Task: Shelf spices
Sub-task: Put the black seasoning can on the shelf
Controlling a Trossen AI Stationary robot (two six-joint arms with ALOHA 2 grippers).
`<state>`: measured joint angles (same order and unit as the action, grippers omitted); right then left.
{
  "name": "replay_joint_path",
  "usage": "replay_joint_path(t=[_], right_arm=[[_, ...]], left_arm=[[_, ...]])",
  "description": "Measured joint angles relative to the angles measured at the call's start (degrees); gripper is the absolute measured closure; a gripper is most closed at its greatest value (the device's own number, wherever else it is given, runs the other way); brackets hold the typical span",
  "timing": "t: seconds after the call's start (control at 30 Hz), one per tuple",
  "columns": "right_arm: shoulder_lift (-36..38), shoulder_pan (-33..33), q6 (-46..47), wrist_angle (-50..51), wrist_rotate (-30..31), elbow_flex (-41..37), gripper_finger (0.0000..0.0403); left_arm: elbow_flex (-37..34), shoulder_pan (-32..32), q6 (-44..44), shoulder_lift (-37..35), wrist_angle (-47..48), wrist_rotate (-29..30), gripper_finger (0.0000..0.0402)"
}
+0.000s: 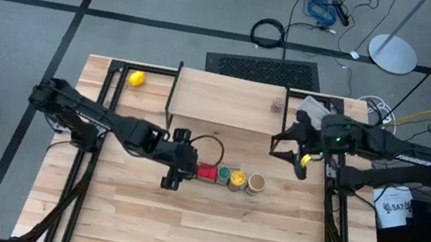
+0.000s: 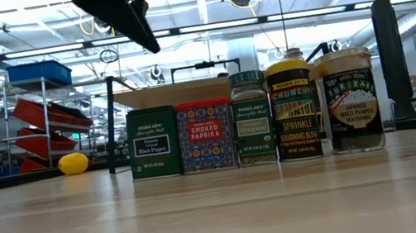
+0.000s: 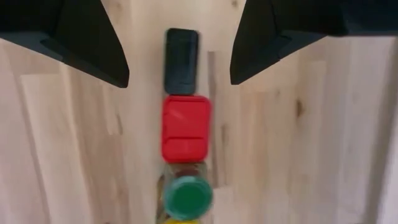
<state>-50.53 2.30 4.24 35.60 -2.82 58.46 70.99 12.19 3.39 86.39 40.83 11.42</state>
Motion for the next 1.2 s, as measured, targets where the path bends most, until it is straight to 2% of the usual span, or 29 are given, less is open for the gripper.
replay_joint_path(t=[0.2,0.73,1.07,1.2], right_arm=[[-3.8,-2.9,-0.6,-0.1,1.4,0.0,0.0188],[-6.9,-2.9,-3.2,-1.1,1.4,0.0,0.0188],[-6.9,-2.9,-3.6,-1.1,1.4,0.0,0.0188],[-6.9,-2.9,-3.6,-1.0,1.4,0.0,0.0188]], left_arm=[[-3.7,1.0,1.8,0.5,-2.4,0.0,0.0111],[-13.0,0.0,-0.7,2.1,-13.3,2.6,0.0111],[-13.4,-1.0,-1.2,2.1,-13.4,2.0,0.0111],[-13.4,-1.0,-0.9,2.4,-13.3,0.0,0.0111]])
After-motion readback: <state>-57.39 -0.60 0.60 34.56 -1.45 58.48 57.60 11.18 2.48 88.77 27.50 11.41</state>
